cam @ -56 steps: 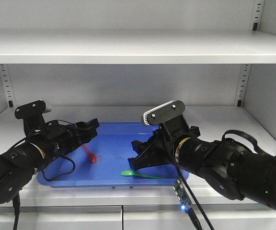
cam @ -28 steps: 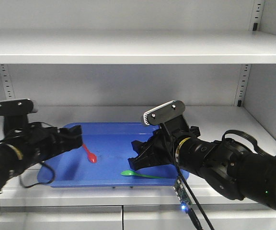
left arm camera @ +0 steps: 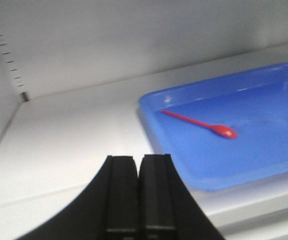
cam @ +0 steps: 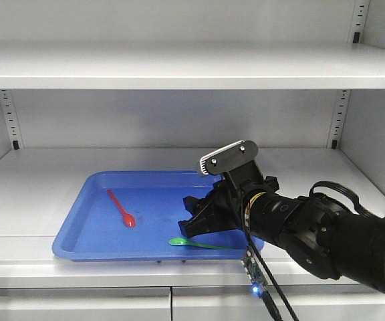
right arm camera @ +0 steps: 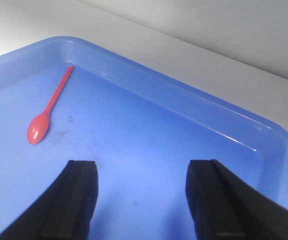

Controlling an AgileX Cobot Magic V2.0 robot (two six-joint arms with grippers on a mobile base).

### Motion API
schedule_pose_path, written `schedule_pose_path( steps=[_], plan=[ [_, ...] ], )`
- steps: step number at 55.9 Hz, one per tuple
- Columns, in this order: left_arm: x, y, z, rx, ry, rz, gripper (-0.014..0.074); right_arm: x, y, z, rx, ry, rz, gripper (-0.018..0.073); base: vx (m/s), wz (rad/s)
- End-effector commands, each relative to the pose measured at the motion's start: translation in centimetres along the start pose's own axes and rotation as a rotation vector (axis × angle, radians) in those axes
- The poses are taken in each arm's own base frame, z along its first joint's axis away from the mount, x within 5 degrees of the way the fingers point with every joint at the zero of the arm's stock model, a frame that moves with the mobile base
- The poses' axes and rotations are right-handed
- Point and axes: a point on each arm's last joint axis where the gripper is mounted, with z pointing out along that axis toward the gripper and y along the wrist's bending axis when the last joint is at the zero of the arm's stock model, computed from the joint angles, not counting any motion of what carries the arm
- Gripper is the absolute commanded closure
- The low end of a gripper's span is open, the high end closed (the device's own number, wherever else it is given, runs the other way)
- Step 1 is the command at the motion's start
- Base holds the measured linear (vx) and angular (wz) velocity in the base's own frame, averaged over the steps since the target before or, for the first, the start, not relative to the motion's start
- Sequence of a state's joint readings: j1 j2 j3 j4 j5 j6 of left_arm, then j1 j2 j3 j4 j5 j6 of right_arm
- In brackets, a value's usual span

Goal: Sort red and green spoons into left cabinet
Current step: 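Open the right gripper to release the green spoon, withdraw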

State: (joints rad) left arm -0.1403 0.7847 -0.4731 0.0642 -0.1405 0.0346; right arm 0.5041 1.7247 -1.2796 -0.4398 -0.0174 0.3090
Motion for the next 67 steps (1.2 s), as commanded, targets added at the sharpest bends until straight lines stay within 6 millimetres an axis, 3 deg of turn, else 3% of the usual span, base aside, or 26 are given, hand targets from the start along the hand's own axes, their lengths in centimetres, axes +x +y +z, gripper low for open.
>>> schedule_pose_path(
  steps=[1,13,30,44,67],
  plan=[
    [-0.4,0.8,-2.4,-0.063,-0.135,-0.028,0.0601,-3.2,-0.3,-1.7,-0.007,-0.149,-0.002,0.0115,0.0,0.0],
    [4.0,0.8,-7.2,-0.145,-0.195,-0.07,0.0599,-3.2,-0.3,-1.7,-0.007,-0.149,-0.002,0.0115,0.0,0.0],
    [9.7,-0.3,-10.9,-0.145,-0.342,-0.137,0.0599,-3.2,-0.3,-1.7,-0.007,-0.149,-0.002,0.0115,0.0,0.0],
    [10.1,-0.3,-10.2,-0.143,-0.243,-0.144,0.0599,-2.9,-0.3,-1.4,-0.006,-0.131,-0.002,0.0115,0.0,0.0],
    [10.1,-0.3,-10.2,-0.143,-0.242,-0.144,0.0599,-2.7,-0.3,-1.3,-0.004,-0.122,-0.002,0.0115,0.0,0.0]
  ],
)
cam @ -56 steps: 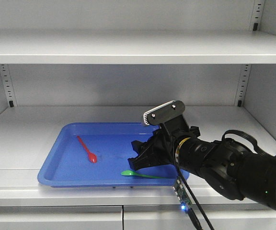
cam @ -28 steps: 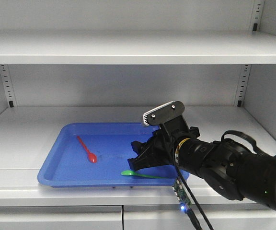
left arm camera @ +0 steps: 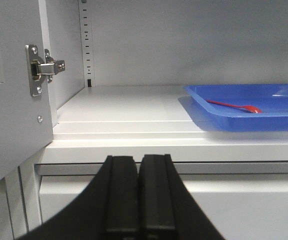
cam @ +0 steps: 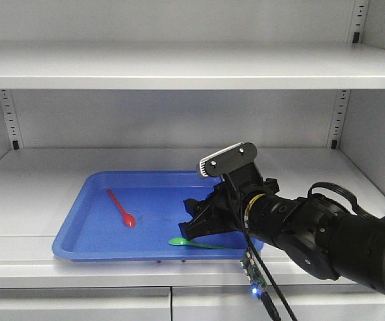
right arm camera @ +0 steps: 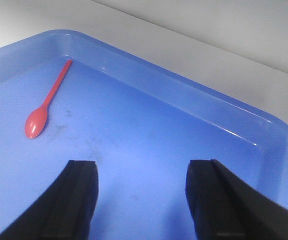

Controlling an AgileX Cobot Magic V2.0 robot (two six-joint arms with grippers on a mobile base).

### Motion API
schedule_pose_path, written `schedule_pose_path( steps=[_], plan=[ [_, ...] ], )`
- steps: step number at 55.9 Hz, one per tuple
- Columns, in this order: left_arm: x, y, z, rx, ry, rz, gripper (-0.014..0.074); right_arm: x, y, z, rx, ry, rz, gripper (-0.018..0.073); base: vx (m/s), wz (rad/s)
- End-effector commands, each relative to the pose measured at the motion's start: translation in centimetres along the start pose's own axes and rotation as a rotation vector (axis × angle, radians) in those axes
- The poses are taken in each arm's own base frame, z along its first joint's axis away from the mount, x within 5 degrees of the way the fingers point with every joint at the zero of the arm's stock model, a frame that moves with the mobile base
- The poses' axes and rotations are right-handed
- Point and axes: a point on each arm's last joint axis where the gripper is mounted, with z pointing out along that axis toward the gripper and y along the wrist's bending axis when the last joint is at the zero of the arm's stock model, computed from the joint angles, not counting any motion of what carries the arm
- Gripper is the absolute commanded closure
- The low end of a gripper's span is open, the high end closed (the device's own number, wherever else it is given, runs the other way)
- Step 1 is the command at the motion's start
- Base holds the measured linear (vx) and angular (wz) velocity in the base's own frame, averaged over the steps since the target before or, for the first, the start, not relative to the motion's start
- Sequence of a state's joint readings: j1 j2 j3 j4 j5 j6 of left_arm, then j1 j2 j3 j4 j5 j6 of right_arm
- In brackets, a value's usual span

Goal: Sort red and green spoons into left cabinet
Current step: 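Open the right gripper to release the green spoon, withdraw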

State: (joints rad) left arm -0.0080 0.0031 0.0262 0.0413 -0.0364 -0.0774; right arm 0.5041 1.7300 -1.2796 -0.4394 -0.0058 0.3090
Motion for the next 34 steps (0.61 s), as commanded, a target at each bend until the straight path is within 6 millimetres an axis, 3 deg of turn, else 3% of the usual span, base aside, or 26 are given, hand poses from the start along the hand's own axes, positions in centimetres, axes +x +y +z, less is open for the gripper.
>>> schedule_pose_path(
  steps=[1,23,26,27,34],
  plan=[
    [-0.8,-0.1,0.1,0.005,-0.067,-0.017,0.0599,-3.0,-0.3,-1.5,-0.007,-0.138,-0.002,0.0115,0.0,0.0],
    [-0.8,-0.1,0.1,0.005,-0.067,-0.017,0.0599,-3.5,-0.4,-2.2,0.007,-0.139,-0.062,0.0149,0.0,0.0],
    [-0.8,-0.1,0.1,0.005,-0.067,-0.017,0.0599,-3.9,-0.6,-2.9,0.015,-0.142,-0.038,0.0177,0.0,0.0],
    [-0.8,-0.1,0.1,0.005,-0.067,-0.017,0.0599,-4.7,-1.7,-4.7,0.05,-0.145,0.013,0.0259,0.0,0.0],
    [-0.8,-0.1,0.1,0.005,-0.068,-0.017,0.0599,-4.6,-2.9,-6.7,0.081,-0.18,0.019,0.0361,0.0,0.0]
  ],
)
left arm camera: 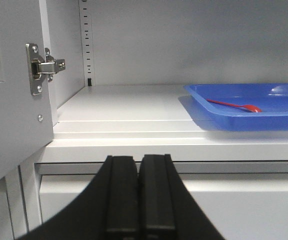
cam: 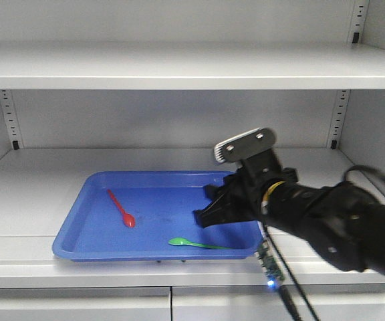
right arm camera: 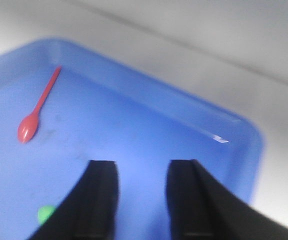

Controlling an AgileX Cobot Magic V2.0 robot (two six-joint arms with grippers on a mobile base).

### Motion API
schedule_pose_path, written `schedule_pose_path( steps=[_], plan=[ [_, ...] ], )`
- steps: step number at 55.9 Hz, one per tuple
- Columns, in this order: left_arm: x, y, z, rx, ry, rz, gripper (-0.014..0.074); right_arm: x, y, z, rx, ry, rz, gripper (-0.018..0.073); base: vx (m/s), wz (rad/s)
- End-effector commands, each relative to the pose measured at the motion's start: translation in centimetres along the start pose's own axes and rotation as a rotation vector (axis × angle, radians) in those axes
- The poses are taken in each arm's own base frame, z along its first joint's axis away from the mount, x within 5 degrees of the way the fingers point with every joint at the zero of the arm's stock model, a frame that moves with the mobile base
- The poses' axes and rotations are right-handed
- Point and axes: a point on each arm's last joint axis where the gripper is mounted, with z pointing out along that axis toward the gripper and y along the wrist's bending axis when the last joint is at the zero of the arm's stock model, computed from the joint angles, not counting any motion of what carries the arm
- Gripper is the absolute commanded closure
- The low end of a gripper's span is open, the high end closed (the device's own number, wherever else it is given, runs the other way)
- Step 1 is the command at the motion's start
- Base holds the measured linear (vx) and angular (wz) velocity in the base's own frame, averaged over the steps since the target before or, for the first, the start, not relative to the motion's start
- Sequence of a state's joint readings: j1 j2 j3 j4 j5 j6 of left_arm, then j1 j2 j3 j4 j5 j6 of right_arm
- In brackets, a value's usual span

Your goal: Sort red and green spoons into left cabinet

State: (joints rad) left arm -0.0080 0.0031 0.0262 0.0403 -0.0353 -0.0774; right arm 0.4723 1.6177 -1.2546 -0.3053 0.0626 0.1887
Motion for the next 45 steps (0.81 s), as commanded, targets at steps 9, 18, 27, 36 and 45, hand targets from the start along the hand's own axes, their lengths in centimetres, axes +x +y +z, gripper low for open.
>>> schedule_pose_path(
  steps=[9,18,27,36,45],
  plan=[
    [-0.9,-0.1,0.1,0.006,-0.07,-0.017,0.0599,-1.5,-3.8,-7.5,0.101,-0.216,0.014,0.0513,0.0,0.0],
    [-0.9,-0.1,0.1,0.006,-0.07,-0.017,0.0599,1.8,-6.3,-12.7,0.225,-0.204,0.098,0.0571,0.0,0.0],
    [-0.9,-0.1,0.1,0.006,-0.07,-0.017,0.0599,5.1,-7.0,-16.7,0.313,-0.216,0.212,0.0569,0.0,0.0],
    [-0.9,-0.1,0.1,0.006,-0.07,-0.017,0.0599,9.0,-6.2,-20.1,0.374,-0.203,0.222,0.0568,0.0,0.0],
    [-0.9,-0.1,0.1,0.006,-0.07,-0.017,0.0599,13.1,-4.2,-23.0,0.388,-0.214,0.192,0.0568,0.0,0.0]
  ],
)
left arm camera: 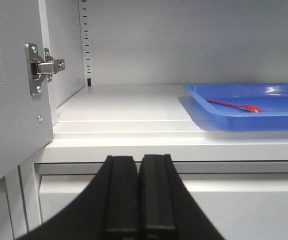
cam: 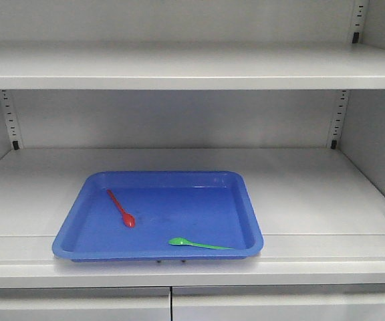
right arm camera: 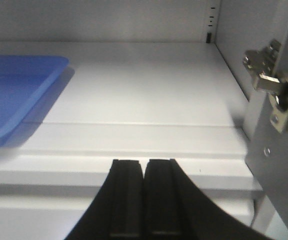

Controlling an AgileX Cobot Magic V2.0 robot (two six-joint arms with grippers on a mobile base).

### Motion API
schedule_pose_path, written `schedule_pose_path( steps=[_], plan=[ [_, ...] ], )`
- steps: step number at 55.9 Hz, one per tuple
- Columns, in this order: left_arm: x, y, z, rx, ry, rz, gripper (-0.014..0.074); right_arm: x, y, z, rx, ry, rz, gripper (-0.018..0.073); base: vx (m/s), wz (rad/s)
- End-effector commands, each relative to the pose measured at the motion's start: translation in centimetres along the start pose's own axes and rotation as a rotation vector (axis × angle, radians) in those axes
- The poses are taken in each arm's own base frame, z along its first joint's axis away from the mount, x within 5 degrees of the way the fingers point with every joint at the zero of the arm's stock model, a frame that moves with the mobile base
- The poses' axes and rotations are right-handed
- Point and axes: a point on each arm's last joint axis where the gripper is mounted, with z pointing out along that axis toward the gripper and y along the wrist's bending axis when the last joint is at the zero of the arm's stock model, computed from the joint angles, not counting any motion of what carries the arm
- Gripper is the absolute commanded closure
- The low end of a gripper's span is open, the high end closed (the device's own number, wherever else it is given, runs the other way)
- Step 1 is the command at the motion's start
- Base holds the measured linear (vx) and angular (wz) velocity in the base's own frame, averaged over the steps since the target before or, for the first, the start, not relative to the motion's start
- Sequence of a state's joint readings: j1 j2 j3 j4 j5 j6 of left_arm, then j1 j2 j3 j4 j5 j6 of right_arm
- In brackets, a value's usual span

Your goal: Sort red and green spoons into left cabinet

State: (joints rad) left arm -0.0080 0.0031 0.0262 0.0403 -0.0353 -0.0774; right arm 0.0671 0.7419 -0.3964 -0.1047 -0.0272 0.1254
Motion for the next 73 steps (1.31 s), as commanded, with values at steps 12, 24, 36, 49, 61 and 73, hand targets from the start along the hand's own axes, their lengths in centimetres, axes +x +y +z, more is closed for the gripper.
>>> schedule_pose_path(
  steps=[12,24,36,49,61,73],
  plan=[
    [-0.9,-0.1,0.1,0.006,-0.07,-0.017,0.0599,6.6,0.0,-5.2,-0.008,-0.172,-0.062,0.0565,0.0,0.0],
    [-0.9,-0.1,0.1,0.006,-0.07,-0.017,0.0599,10.5,-0.3,-7.5,0.015,-0.213,-0.03,0.0565,0.0,0.0],
    [-0.9,-0.1,0.1,0.006,-0.074,-0.017,0.0599,10.7,-0.4,-7.5,0.026,-0.196,-0.036,0.0565,0.0,0.0],
    [-0.9,-0.1,0.1,0.006,-0.074,-0.017,0.0599,10.7,-0.4,-7.5,0.031,-0.194,-0.039,0.0565,0.0,0.0],
    [-0.9,-0.1,0.1,0.006,-0.074,-0.017,0.0599,10.7,-0.4,-7.5,0.031,-0.194,-0.039,0.0565,0.0,0.0],
    [-0.9,-0.1,0.1,0.006,-0.074,-0.017,0.0599,10.7,-0.4,-7.5,0.032,-0.191,-0.039,0.0565,0.0,0.0]
  ],
)
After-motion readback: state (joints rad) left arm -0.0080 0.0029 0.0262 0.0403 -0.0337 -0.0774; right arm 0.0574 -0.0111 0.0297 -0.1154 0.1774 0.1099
